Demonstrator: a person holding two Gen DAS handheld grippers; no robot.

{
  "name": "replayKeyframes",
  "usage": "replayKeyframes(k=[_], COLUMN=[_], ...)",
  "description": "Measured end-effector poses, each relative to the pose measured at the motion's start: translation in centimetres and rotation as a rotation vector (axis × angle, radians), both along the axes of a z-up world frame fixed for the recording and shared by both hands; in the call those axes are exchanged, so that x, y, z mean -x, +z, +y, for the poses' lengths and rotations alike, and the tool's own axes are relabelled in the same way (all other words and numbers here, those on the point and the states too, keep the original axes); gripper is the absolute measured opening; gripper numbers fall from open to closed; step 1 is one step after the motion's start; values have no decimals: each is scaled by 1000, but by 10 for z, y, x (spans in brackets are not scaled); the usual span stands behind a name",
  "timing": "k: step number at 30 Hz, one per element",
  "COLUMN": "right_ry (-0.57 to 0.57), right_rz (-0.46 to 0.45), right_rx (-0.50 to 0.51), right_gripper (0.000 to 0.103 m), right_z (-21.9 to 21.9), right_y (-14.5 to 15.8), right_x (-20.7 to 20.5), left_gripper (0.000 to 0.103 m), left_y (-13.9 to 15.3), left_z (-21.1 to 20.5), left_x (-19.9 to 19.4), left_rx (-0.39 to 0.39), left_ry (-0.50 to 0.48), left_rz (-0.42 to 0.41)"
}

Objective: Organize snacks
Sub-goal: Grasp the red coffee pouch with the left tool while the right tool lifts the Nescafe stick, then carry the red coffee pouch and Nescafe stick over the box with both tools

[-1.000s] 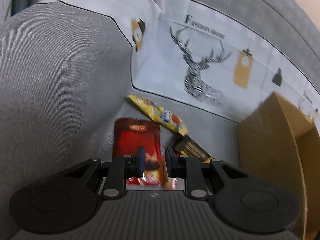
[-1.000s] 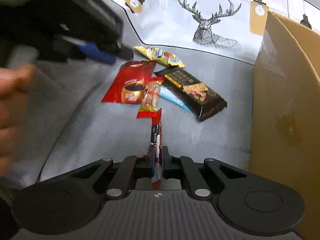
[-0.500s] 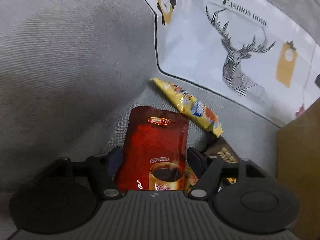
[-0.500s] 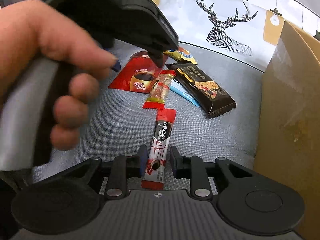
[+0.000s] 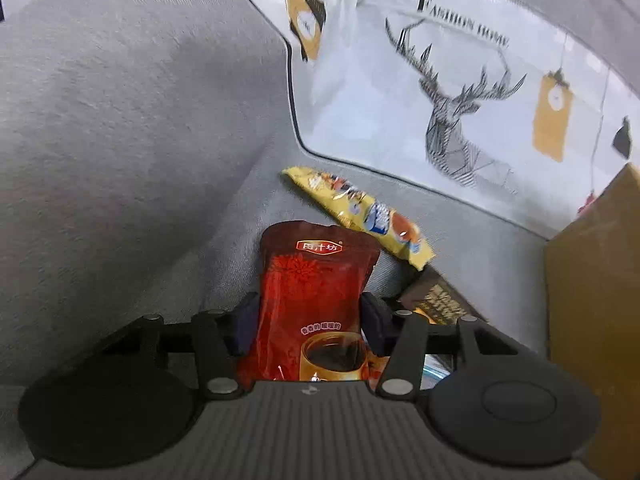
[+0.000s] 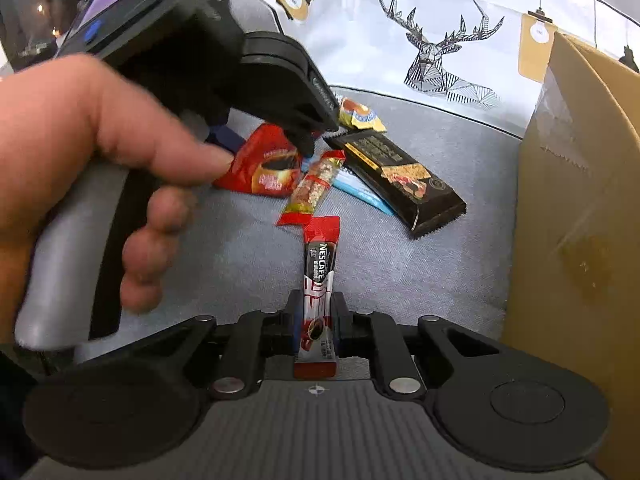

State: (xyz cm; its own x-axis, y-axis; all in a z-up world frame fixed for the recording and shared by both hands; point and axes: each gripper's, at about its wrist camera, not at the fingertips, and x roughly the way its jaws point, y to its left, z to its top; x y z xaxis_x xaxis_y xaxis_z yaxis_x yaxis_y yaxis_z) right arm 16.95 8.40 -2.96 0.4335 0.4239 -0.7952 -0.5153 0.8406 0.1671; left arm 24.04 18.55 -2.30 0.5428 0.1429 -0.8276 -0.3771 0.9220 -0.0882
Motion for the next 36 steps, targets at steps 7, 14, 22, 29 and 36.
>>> replayKeyframes(k=[7, 14, 22, 29, 36], right_ry=[-14, -55, -78, -123, -218], right_rz=[-65, -118, -285, -463, -610], right_rx=[-43, -70, -196, -269, -148], right_gripper=[16, 15, 16, 15, 15], right_z=[-4, -15, -62, -136, -170], right_y=[20, 38, 121, 152, 136], right_x=[10, 18, 21, 36, 47], left_gripper=[58, 58, 58, 58, 58], left_y=[25, 50, 83, 101, 100], left_z=[-2, -3, -14, -46, -78], left_x=[27, 57, 103, 133, 125], left_rx=[1, 2, 28, 61, -17], left_ry=[-13, -51, -57, -109, -205], left_rz=[-78, -178, -317, -393, -398])
